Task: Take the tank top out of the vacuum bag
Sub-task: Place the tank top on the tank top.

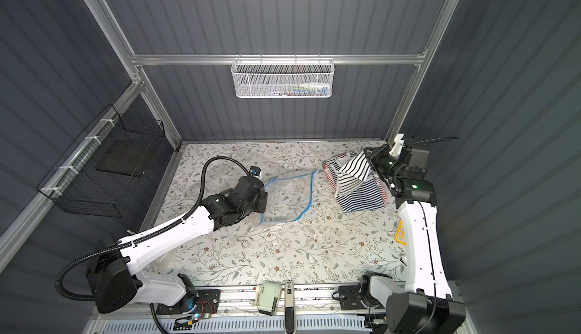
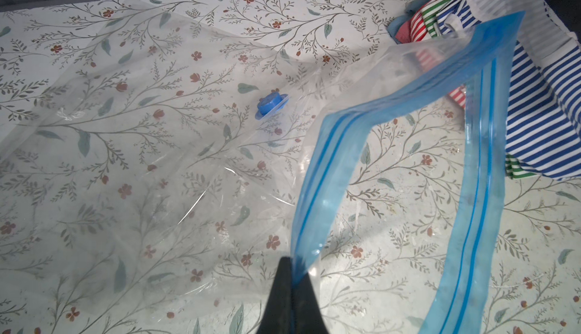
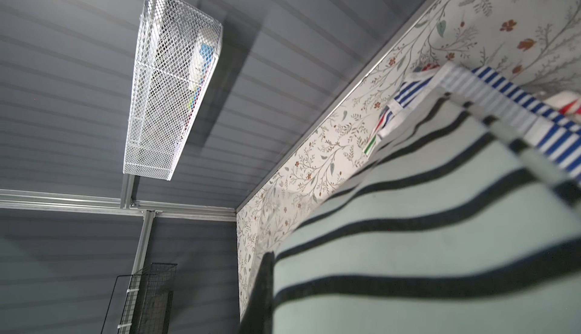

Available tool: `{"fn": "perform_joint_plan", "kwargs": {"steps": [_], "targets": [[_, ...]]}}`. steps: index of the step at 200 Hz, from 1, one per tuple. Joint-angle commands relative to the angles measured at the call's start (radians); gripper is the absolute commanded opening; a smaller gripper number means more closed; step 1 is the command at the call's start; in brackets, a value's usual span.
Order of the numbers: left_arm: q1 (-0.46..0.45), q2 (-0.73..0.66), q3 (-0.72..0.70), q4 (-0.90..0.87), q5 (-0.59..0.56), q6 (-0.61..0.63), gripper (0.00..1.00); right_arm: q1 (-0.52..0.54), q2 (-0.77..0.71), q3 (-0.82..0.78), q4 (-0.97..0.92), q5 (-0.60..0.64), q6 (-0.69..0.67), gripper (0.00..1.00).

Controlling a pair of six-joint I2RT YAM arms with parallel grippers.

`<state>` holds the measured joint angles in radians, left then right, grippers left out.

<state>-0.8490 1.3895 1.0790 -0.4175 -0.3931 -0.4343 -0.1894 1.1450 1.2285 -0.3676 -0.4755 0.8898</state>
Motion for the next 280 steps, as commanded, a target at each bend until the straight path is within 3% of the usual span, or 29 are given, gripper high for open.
{"fn": "perform_joint_plan", "kwargs": {"steps": [1, 144, 246, 280], "targets": [[0.007, -0.003, -0.016, 0.005, 0.003, 0.009, 0.00, -0.003, 0.014, -0.030, 0.159, 0.044, 0.016, 0.00], [0.028, 0.097, 0.004, 0.064, 0.009, 0.043, 0.00, 0.002, 0.221, -0.034, 0.505, 0.120, 0.141, 0.00], [0.043, 0.205, 0.048, 0.081, 0.035, 0.054, 0.00, 0.012, 0.392, 0.072, 0.643, 0.129, 0.236, 0.00], [0.051, 0.218, 0.051, 0.084, 0.041, 0.058, 0.00, 0.044, 0.432, 0.102, 0.667, 0.221, 0.253, 0.00]]}}
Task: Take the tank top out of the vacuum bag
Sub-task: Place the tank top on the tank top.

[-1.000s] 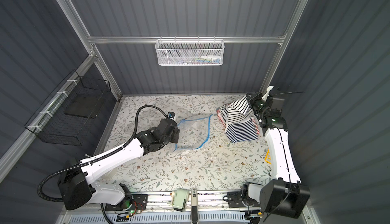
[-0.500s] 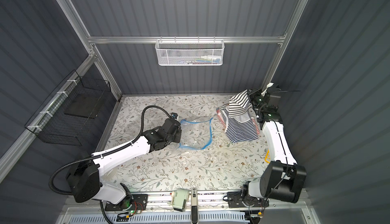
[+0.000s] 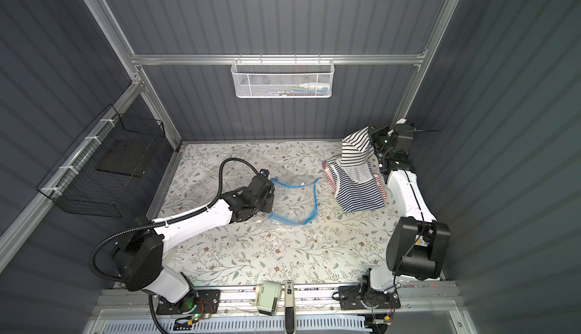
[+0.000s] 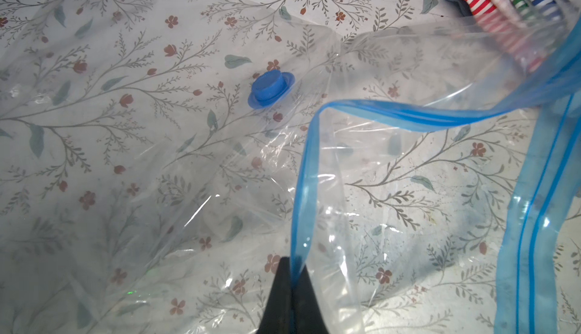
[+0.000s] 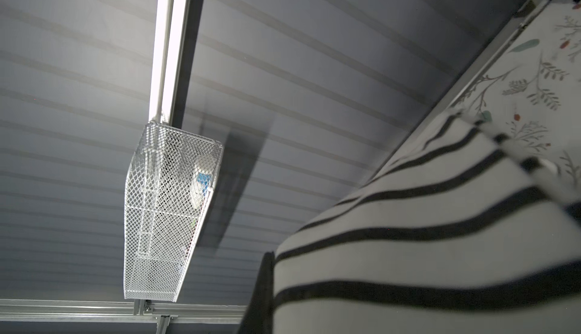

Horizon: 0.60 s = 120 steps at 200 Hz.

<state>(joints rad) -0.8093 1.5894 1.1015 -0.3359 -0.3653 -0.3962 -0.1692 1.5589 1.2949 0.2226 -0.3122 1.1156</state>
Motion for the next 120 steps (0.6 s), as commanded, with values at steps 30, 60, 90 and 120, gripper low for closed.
{"fn": "perform_joint_plan", "kwargs": {"steps": [30, 60, 90, 120], "targets": [[0.015, 0.025, 0.009, 0.009, 0.019, 0.018, 0.00, 0.043, 0.036, 0.022, 0.130, 0.110, 0.062, 0.00], [0.025, 0.023, -0.003, 0.012, 0.023, 0.020, 0.00, 0.079, 0.062, 0.023, 0.194, 0.147, 0.070, 0.00], [0.034, 0.021, -0.014, 0.015, 0.029, 0.022, 0.00, 0.102, 0.072, 0.003, 0.236, 0.195, 0.065, 0.00], [0.038, 0.021, -0.025, 0.026, 0.044, 0.019, 0.00, 0.104, 0.064, -0.025, 0.259, 0.227, 0.079, 0.00]]}}
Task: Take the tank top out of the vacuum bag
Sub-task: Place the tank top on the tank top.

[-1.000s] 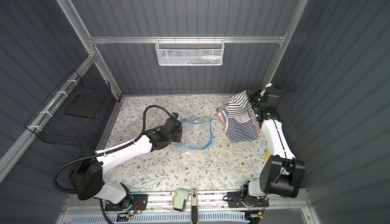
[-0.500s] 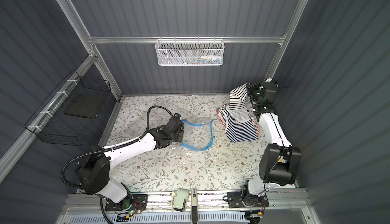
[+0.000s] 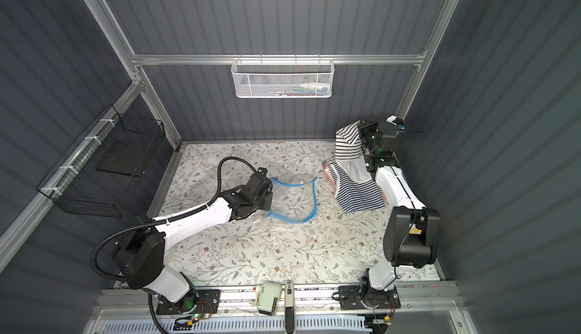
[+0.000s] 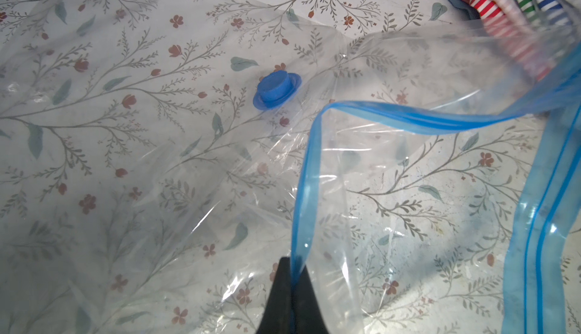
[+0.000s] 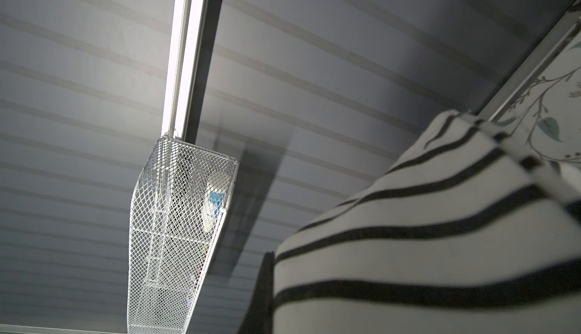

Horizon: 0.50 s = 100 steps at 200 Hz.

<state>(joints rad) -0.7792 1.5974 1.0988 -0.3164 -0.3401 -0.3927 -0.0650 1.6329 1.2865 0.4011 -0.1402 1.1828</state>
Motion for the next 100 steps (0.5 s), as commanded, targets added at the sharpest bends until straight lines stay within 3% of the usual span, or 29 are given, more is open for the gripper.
{"fn": "perform_joint_plan", "kwargs": {"steps": [1, 100], "targets": [[0.008, 0.013, -0.022, 0.006, 0.019, 0.015, 0.00, 0.000, -0.011, -0.018, 0.081, 0.058, 0.012, 0.00], [0.014, -0.026, -0.039, 0.001, 0.013, 0.026, 0.00, 0.053, 0.021, 0.000, 0.093, 0.087, 0.018, 0.00]]}}
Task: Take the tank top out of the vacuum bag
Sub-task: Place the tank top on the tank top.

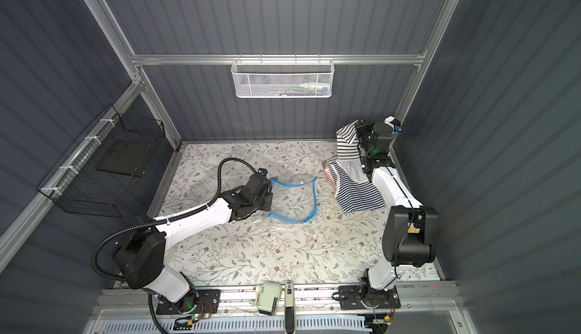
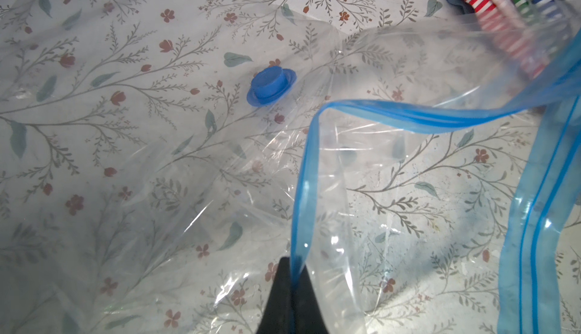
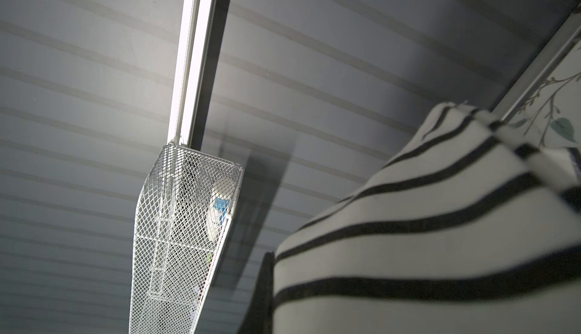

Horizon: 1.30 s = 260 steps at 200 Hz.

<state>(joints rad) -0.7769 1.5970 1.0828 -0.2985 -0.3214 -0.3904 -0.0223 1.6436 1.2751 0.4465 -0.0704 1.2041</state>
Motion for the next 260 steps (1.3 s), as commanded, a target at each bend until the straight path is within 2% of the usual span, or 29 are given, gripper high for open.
{"fn": "perform_joint_plan", "kwargs": {"steps": [1, 29, 70, 119, 201, 260], "targets": [[0.011, -0.026, -0.023, -0.017, -0.006, 0.024, 0.00, 0.011, 0.010, 0.012, 0.048, 0.018, -0.004, 0.00], [0.016, -0.031, -0.027, -0.016, -0.005, 0.029, 0.00, 0.011, 0.005, 0.004, 0.048, 0.025, -0.014, 0.00], [0.016, -0.040, -0.034, -0.017, 0.009, 0.028, 0.00, 0.008, -0.048, -0.131, 0.095, 0.037, -0.001, 0.00], [0.018, -0.061, -0.032, -0.025, 0.011, 0.033, 0.00, 0.004, -0.095, -0.247, 0.085, -0.012, 0.042, 0.00], [0.018, -0.075, -0.039, -0.013, 0.052, 0.024, 0.00, -0.015, -0.308, -0.485, -0.024, 0.009, 0.019, 0.00], [0.018, -0.076, -0.040, -0.015, 0.088, 0.030, 0.00, -0.048, -0.420, -0.661, -0.088, -0.040, 0.022, 0.00]]}}
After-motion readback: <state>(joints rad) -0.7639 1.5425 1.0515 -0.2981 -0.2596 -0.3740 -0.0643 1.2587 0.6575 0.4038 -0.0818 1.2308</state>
